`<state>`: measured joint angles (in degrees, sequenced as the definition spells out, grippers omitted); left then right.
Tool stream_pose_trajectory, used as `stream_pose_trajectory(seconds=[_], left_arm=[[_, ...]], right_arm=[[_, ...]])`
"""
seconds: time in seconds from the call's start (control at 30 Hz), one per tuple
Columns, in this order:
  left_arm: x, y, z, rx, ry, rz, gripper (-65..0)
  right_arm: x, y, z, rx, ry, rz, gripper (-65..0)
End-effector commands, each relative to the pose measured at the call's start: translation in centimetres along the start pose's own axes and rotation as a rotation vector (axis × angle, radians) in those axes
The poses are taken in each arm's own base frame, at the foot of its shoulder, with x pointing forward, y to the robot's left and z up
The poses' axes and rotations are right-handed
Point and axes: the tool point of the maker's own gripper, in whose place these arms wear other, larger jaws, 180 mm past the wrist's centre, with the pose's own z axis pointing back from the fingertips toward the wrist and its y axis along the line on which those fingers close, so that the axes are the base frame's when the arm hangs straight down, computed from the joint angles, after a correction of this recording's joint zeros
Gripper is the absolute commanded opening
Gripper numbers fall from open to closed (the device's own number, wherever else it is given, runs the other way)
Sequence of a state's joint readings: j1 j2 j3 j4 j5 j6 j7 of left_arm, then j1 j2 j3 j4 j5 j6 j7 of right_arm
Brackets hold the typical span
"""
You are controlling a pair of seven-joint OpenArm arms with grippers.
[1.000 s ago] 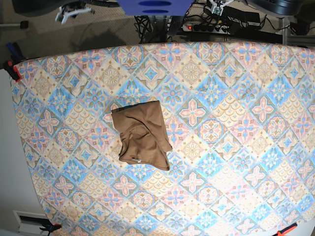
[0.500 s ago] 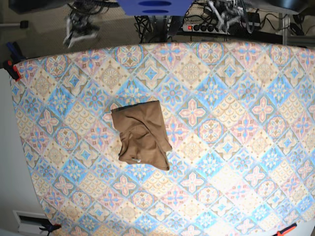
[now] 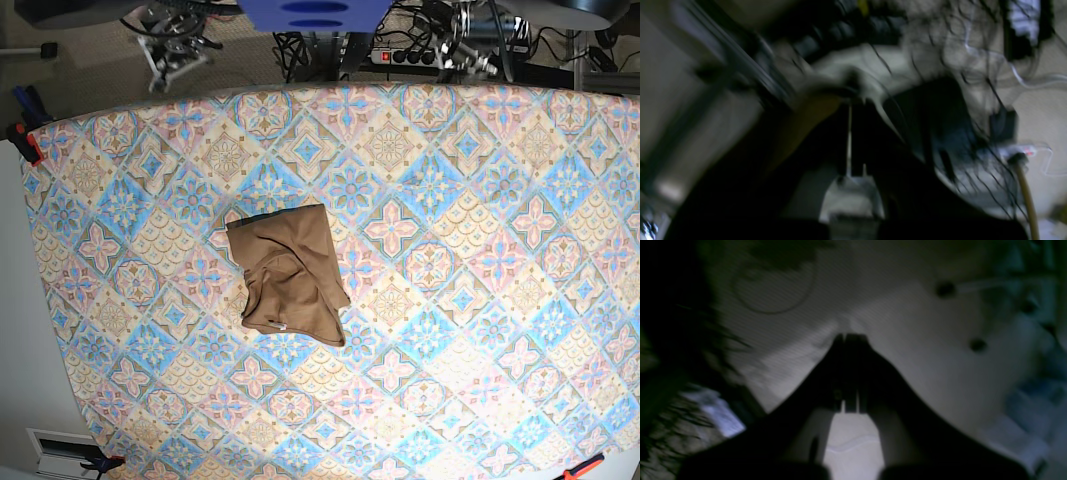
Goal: Layout the t-shirt on the table in an organized manner, then fold the t-shirt properly
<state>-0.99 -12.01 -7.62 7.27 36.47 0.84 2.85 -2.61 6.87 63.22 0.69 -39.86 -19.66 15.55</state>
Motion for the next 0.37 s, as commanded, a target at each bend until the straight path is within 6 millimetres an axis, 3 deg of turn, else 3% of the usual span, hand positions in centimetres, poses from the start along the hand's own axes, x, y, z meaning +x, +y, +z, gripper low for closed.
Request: stream_pose_trajectory(seconds=[0.0,0.33], left_arm=[[0.2,-0.5,0.0,-0.002,0.001,-0.011,-65.0],[2.8,-4.6,0.5,-0.064,-0.038,-0.002,-65.0]], right_arm=[[-1.1,1.3,0.5,0.027,0.023,-0.002,-65.0],[-1.2,1.4,0.6,0.031,0.026,0.0,-65.0]])
